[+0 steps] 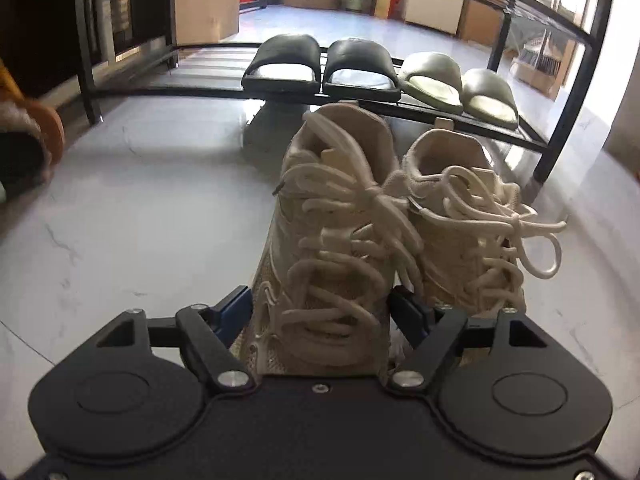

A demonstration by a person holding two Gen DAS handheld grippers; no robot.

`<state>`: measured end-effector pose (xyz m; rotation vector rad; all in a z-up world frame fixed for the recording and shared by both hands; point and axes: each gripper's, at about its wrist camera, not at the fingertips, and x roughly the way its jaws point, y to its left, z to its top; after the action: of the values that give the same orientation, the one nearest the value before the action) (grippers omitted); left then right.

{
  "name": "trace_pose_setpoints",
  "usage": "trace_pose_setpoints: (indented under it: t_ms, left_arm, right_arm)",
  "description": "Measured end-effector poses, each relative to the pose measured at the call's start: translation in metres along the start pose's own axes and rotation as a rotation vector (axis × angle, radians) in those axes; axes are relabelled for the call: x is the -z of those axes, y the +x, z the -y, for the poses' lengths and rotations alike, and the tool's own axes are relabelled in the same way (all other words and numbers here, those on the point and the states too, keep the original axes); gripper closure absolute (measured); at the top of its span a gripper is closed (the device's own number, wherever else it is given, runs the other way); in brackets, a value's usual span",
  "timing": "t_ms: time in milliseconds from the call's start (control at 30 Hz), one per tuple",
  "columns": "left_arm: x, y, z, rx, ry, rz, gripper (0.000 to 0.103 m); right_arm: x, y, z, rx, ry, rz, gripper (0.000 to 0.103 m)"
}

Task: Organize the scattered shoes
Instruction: 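Push the two white sneakers together into a pair with the right gripper, then push the sneaker pair by the heels toward the rack with the right gripper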

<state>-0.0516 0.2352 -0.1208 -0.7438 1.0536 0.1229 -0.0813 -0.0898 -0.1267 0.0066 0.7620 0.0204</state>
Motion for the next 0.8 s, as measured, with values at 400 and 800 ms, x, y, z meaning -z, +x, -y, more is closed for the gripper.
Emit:
trace_pose_setpoints:
  t_ms: [400,800]
  left_arm:
    - [0.008,0.003,0.009,-0.011,0.040,-0.003,0.001]
    - [0.016,0.005,0.027,-0.055,0.174,0.032,0.001]
  right_arm:
    - [-0.053,-0.025,0.049,0.014,0.003,0.139,0.013]
    - [-0.086,0.073,0.058,0.034,0.116,-0.035,0.009]
